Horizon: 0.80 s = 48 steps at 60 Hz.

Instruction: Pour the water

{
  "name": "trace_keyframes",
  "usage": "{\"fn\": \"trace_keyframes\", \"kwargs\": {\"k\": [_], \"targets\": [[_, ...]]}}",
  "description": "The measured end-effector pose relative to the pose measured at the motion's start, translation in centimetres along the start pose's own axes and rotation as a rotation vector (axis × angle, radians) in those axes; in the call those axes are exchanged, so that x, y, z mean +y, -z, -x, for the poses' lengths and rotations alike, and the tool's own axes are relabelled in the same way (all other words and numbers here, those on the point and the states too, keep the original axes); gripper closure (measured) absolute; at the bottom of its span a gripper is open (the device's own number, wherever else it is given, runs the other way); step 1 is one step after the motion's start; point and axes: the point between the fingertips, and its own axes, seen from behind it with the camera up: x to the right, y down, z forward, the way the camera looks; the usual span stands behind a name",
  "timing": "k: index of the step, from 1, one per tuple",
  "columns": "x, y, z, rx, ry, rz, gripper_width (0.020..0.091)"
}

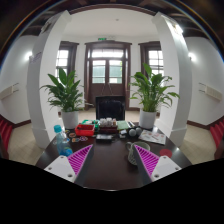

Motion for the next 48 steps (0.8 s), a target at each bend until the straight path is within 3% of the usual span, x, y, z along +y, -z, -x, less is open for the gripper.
{"fn": "trace_keyframes", "kwargs": {"k": [10,22,39,48], "targets": [[2.6,0.3,3.4,-0.020,0.030,-0.033,0.0291],[8.1,-1.7,14.4,-0.155,0.012,-0.051,0.0286],[7.0,-9.7,19.9,-0.178,0.006,-0.097,0.0291],[7.8,-13.5,20.3,-0.150,0.036,-0.060,0.0289]]}}
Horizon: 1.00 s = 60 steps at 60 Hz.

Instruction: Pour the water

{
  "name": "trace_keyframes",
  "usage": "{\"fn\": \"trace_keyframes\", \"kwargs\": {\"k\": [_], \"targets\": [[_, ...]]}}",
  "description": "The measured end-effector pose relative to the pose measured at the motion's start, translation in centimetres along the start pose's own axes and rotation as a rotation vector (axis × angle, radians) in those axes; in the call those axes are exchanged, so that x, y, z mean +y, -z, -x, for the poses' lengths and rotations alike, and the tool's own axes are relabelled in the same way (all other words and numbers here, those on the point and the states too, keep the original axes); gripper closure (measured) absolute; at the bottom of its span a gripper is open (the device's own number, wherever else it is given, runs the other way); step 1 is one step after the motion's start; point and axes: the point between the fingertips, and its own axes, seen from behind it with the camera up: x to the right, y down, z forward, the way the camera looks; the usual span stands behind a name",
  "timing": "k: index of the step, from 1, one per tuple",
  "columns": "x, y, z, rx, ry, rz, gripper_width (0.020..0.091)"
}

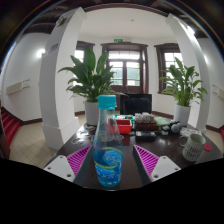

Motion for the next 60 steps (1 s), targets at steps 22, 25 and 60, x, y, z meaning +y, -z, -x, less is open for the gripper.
{"fn": "trace_keyframes", "kwargs": {"k": [22,25,60], "targets": [[-0.9,-3.3,1.3,-0.050,0.020,-0.085,0.0548],[-0.9,-3.2,1.5,-0.053,0.030,-0.088,0.0571],[-2.5,-2.9,-1.5,-0.089,-0.229,-0.112,0.0676]]}}
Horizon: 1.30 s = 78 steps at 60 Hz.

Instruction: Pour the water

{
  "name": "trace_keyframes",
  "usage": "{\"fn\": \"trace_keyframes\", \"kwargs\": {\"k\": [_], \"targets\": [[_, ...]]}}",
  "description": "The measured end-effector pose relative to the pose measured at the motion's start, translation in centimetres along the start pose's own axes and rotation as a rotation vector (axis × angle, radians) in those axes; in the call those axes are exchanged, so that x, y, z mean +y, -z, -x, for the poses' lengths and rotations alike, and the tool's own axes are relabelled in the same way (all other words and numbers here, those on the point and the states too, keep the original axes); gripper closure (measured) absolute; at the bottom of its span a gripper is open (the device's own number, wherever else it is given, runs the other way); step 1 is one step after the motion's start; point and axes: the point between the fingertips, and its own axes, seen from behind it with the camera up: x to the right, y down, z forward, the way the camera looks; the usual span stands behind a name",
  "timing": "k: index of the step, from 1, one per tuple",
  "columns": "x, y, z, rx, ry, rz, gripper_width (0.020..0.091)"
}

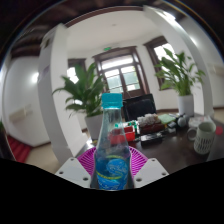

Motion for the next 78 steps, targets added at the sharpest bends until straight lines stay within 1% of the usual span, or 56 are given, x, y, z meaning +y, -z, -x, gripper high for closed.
{"fn": "trace_keyframes", "kwargs": {"k": [4,11,17,28,33,35,40,51,52,58,62,65,69,72,73,74,78], "targets": [[-2.0,0.2,-1.8,0.010,-0.184,-0.024,0.0676],[-5.5,0.5,-5.6,0.035,-0.540,-0.095,0.0678],[-8.1,1.1,-9.3,0.020,-0.835,-0.194,0.0679],[-11.9,1.7,-14.6,-0.012,-1.259,-0.335,0.0679],[-12.7,2.3,-16.4,-0.022,-1.403,-0.389,0.0679],[-12.9,1.5,-17.5,-0.023,-1.448,-0.405,0.0680],[-12.5,1.7,-18.7,-0.022,-1.551,-0.418,0.0675],[-12.0,2.4,-21.6,-0.037,-1.738,-0.490,0.0678],[-11.9,1.4,-21.9,-0.040,-1.747,-0.488,0.0676],[-11.4,2.2,-22.3,-0.030,-1.752,-0.480,0.0676],[-11.4,1.2,-22.1,-0.031,-1.734,-0.461,0.0675],[-11.3,1.7,-21.5,-0.024,-1.707,-0.444,0.0676],[-11.1,0.7,-20.5,-0.005,-1.602,-0.386,0.0678],[-11.0,2.5,-19.2,0.013,-1.445,-0.318,0.0679],[-10.7,0.7,-18.8,0.031,-1.390,-0.295,0.0679],[-10.8,0.7,-18.6,0.044,-1.332,-0.276,0.0667],[-11.7,0.8,-18.2,0.092,-1.098,-0.205,0.0672]]}}
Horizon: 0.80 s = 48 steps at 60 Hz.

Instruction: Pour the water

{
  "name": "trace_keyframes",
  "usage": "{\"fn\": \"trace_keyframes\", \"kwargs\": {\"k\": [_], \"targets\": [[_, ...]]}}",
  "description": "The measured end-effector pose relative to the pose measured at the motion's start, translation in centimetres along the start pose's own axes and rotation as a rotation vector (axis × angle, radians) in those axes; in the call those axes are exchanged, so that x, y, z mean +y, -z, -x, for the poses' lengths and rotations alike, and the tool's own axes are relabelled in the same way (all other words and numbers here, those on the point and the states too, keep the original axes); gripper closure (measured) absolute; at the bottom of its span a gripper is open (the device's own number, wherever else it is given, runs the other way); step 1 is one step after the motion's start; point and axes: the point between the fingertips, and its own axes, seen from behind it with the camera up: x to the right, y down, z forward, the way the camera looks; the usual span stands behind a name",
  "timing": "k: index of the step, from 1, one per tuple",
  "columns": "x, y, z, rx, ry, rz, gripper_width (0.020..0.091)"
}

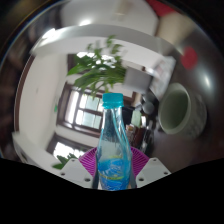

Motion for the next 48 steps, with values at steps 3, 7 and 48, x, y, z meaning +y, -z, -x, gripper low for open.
{"fn": "trace_keyframes", "kwargs": {"k": [3,7,48], "targets": [[-1.3,0.1,0.7,0.018,0.188,0.001,0.0672],[-4.0,1.6,1.8,0.045,0.452,-0.011,0.0672],[-32.2,0.4,-13.1,0.636,1.268,-0.236,0.0668]]}}
